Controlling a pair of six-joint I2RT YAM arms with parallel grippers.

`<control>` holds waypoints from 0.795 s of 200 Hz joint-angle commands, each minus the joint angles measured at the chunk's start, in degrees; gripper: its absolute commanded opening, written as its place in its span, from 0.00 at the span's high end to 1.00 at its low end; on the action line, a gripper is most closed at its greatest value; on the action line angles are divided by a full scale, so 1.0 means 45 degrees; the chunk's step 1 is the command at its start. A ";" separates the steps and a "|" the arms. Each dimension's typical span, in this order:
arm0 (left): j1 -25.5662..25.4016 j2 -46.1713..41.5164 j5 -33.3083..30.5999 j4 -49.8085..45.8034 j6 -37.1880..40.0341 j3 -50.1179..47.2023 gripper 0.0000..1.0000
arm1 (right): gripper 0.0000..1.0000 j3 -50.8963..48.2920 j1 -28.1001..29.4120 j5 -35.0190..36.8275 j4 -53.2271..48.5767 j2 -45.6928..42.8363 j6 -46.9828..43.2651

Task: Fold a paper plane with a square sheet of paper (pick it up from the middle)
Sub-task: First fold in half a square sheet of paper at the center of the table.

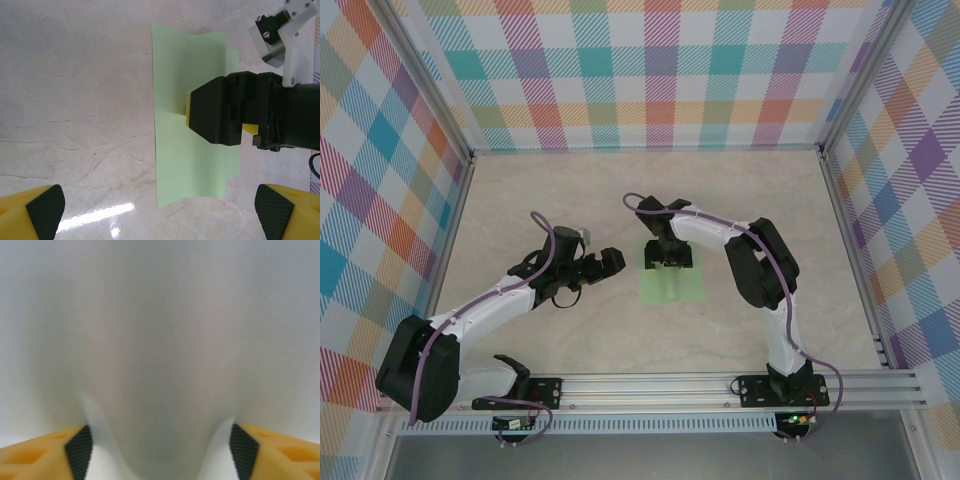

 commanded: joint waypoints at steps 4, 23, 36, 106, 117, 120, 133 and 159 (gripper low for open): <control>0.0037 -0.0367 -0.0129 -0.0221 0.0164 0.0008 0.00 | 0.41 0.0311 0.0001 -0.0237 -0.0453 -0.0193 -0.0114; 0.0037 -0.0444 -0.0214 -0.0288 0.0152 0.0017 0.00 | 0.53 0.0415 0.0005 -0.0120 -0.0638 -0.0514 -0.0069; 0.0037 -0.0503 -0.0350 -0.0347 0.0132 -0.0001 0.00 | 0.63 0.0471 0.0010 -0.0065 -0.0744 -0.0766 -0.0009; 0.0427 -0.1301 -0.0510 -0.0540 -0.0615 -0.0567 0.00 | 0.78 -0.0627 -0.0069 -0.2382 0.0716 -0.2953 0.0876; 0.0681 -0.1311 -0.0036 -0.0190 -0.0877 -0.0745 0.00 | 0.78 -0.1028 -0.0159 -0.3285 0.1536 -0.3404 0.1200; 0.0774 -0.1306 0.0098 -0.0093 -0.0961 -0.0788 0.00 | 0.78 -0.1162 -0.0191 -0.3539 0.1778 -0.3552 0.1300; 0.1093 -0.1258 0.0651 0.0355 -0.1248 -0.0957 0.00 | 0.77 -0.1761 -0.0372 -0.4744 0.2975 -0.3988 0.1825; 0.1557 -0.1138 0.1623 0.0943 -0.1684 -0.1096 0.00 | 0.76 -0.3235 -0.0759 -0.6692 0.5624 -0.4579 0.3039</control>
